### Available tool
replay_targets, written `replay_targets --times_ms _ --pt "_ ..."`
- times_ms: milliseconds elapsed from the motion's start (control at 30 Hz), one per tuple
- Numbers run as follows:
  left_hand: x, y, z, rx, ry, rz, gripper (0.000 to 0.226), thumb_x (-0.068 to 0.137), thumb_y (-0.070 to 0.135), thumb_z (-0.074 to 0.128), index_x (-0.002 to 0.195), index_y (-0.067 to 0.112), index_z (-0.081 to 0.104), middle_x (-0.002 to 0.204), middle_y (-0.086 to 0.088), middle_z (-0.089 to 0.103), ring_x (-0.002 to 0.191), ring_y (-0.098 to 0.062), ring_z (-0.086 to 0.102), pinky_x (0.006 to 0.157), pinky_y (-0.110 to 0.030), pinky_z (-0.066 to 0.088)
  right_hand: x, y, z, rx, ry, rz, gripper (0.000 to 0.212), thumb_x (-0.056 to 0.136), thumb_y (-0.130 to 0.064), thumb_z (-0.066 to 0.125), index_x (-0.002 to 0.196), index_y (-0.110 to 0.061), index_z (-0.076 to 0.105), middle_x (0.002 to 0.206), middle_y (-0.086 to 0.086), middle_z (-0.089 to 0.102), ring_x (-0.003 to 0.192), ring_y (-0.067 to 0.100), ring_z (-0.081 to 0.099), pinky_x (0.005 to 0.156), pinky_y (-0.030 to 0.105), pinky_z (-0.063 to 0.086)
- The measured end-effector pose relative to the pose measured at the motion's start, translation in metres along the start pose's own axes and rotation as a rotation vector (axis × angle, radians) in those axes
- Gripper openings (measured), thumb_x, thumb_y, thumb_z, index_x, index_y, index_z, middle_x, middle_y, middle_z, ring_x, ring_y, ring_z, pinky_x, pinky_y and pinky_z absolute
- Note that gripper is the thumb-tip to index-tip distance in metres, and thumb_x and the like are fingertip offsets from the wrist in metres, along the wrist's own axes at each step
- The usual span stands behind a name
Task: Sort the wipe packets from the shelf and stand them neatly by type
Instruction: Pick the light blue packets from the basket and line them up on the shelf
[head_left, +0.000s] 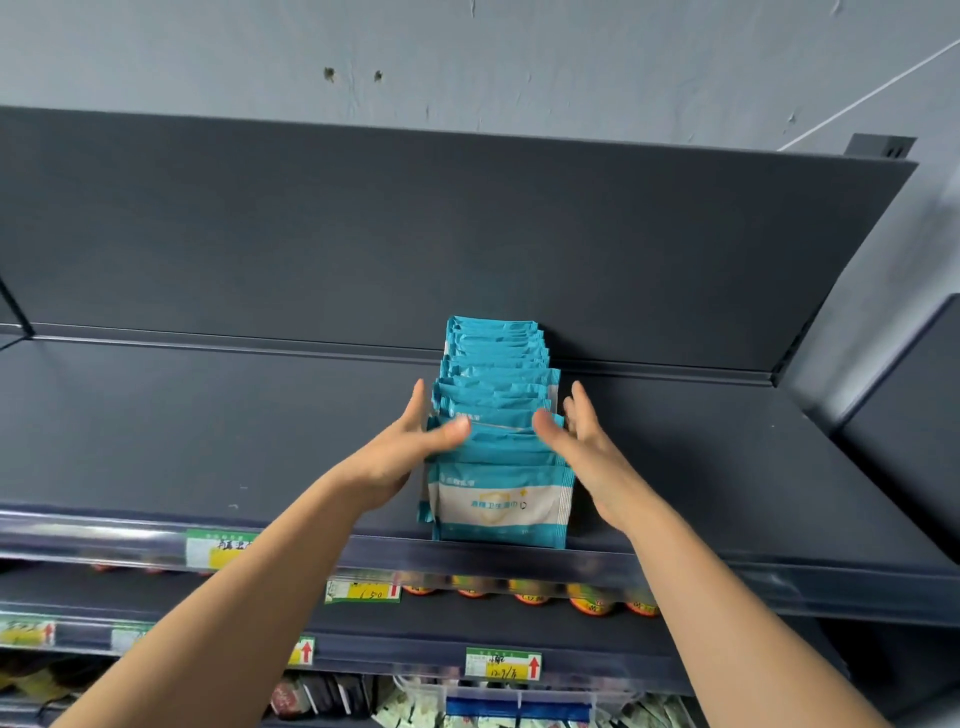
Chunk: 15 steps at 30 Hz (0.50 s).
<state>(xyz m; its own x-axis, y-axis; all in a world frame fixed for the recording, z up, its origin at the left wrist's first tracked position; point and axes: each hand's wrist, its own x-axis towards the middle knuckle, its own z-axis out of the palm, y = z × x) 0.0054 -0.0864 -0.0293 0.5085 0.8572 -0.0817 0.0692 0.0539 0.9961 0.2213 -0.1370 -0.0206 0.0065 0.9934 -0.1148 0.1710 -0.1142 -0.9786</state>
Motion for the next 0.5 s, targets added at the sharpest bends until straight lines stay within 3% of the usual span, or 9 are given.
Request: replay_targets --times_ms 67,133,167,233,300,400,500 --pt "0.012 -0.012 -0.009 -0.083 0.05 -0.054 0.131 0.051 0.086 0.066 0.153 0.033 0.003 0.158 0.014 0.017 0.143 -0.009 0.024 0.118 -0.039 0.021 0.012 -0.004 -0.002 0.032 0.029 0.063 0.093 0.079 -0.074 0.038 0.152 -0.035 -0.004 0.159 -0.012 0.011 0.146 0.013 0.013 0.117 0.043 0.01" --pt "0.02 -0.016 -0.013 -0.107 0.109 -0.099 0.105 0.066 0.088 0.051 0.151 0.033 0.021 0.159 0.004 0.021 0.143 -0.016 0.028 0.116 -0.045 0.026 0.024 -0.004 -0.003 0.037 0.023 0.088 0.093 0.074 -0.083 0.03 0.152 -0.038 0.006 0.159 -0.01 0.018 0.145 0.015 0.019 0.119 0.045 0.013" --pt "0.021 -0.008 -0.008 -0.114 0.153 -0.107 0.086 0.079 0.083 0.04 0.146 0.029 0.036 0.154 -0.003 0.034 0.138 -0.02 0.039 0.112 -0.046 0.033 0.03 -0.003 -0.003 0.062 0.022 0.097 0.093 0.071 -0.086 0.028 0.151 -0.039 0.015 0.157 -0.008 0.026 0.143 0.016 0.026 0.118 0.047 0.018" --pt "0.025 0.007 0.005 -0.165 0.165 -0.099 0.061 0.097 0.063 0.02 0.122 0.026 0.061 0.121 -0.003 0.067 0.111 -0.024 0.063 0.095 -0.042 0.048 0.039 -0.001 -0.001 0.121 0.02 0.128 0.085 0.076 -0.084 0.024 0.146 -0.037 0.034 0.148 -0.003 0.043 0.135 0.019 0.041 0.114 0.048 0.031" --pt "0.031 0.009 0.008 -0.214 0.139 -0.107 0.061 0.099 0.059 0.014 0.111 0.025 0.064 0.105 0.001 0.074 0.098 -0.025 0.069 0.084 -0.039 0.053 0.045 -0.001 0.002 0.194 -0.028 0.155 0.085 0.077 -0.084 0.024 0.139 -0.032 0.047 0.138 -0.001 0.055 0.125 0.021 0.053 0.108 0.048 0.04" --pt "0.032 0.015 0.011 -0.264 0.093 -0.119 0.07 0.094 0.068 0.014 0.12 0.023 0.062 0.116 -0.004 0.07 0.106 -0.025 0.067 0.086 -0.039 0.054 0.049 0.0 0.004 0.282 -0.099 0.157 0.087 0.073 -0.086 0.027 0.132 -0.028 0.055 0.129 0.001 0.062 0.117 0.022 0.06 0.103 0.049 0.045" --pt "0.037 0.011 0.01 -0.265 0.059 -0.121 0.071 0.091 0.07 0.012 0.114 0.028 0.064 0.114 -0.002 0.07 0.105 -0.023 0.067 0.083 -0.036 0.057 0.052 0.002 0.002 0.288 -0.129 0.158 0.081 0.078 -0.083 0.023 0.129 -0.028 0.057 0.124 0.001 0.065 0.114 0.022 0.063 0.102 0.048 0.046"
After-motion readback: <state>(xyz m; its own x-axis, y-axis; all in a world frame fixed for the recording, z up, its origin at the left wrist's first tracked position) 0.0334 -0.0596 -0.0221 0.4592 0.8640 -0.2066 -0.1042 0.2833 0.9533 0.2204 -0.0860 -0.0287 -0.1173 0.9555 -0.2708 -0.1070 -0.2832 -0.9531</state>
